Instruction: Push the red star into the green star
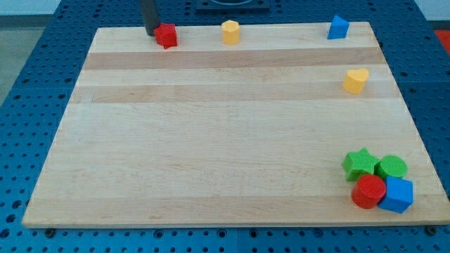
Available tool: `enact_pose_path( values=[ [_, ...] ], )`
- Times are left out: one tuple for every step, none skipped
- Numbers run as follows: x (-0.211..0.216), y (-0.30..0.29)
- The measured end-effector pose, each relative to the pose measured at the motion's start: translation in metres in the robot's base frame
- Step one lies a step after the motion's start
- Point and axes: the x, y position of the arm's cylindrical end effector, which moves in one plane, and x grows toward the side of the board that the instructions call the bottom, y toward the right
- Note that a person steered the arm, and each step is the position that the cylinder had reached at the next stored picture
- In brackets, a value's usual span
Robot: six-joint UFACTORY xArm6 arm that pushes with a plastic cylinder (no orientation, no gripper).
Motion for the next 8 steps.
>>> enact_pose_path(
  values=[
    [0.003, 0.031],
    [0.025, 0.046],
    [0.063, 0.044],
    [0.098, 0.044],
    [0.119, 0.019],
    [0.140, -0.003],
    [0.171, 0.003],
    [0.204, 0.037]
  ],
)
